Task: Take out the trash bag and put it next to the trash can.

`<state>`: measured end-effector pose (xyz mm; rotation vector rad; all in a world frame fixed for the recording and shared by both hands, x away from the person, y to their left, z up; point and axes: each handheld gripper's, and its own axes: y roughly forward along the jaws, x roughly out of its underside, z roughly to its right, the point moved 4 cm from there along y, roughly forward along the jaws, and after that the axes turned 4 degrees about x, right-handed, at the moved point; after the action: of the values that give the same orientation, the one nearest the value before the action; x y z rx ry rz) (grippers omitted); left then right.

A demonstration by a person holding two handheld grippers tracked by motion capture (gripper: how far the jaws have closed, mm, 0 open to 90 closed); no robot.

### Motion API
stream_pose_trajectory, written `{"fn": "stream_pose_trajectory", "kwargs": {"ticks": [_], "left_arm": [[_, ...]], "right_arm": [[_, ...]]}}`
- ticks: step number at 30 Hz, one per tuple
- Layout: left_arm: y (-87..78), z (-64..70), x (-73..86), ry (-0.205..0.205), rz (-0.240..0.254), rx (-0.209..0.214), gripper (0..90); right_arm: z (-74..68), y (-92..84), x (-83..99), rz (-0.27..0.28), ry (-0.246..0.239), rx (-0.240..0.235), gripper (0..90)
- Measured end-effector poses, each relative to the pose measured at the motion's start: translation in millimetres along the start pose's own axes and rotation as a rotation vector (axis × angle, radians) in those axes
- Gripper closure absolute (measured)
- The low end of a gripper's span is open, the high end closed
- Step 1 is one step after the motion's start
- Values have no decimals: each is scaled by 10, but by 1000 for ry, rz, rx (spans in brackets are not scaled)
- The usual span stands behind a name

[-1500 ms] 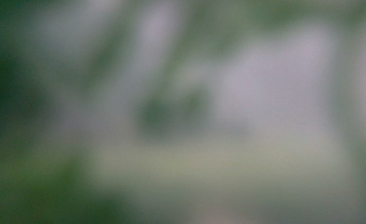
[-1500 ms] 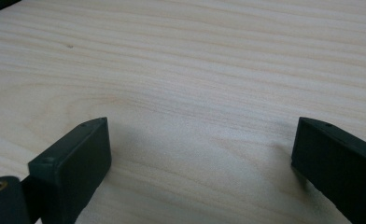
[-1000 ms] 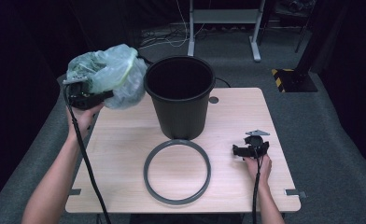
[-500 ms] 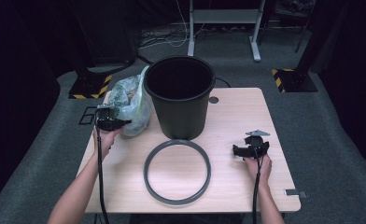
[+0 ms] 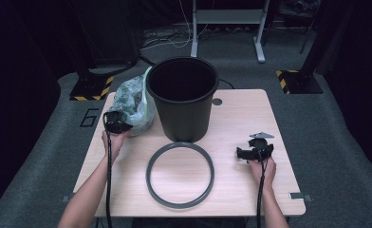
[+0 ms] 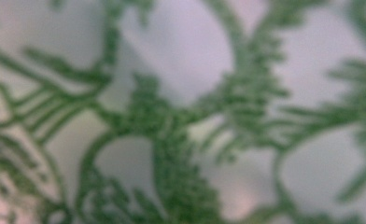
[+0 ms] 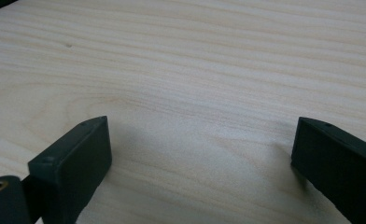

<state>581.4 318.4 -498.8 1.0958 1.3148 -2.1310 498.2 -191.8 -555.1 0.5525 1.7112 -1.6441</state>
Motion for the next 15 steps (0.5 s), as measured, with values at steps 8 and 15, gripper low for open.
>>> {"fn": "stream_pose_trajectory", "kwargs": {"ticks": [8, 15], "left_arm": [[15, -5, -3, 4, 11, -14, 708], [-90, 45, -10, -7, 5, 12, 570]], "right_arm": [[0, 0, 0, 0, 0, 0, 41], [0, 0, 0, 1, 0, 0, 43]]}}
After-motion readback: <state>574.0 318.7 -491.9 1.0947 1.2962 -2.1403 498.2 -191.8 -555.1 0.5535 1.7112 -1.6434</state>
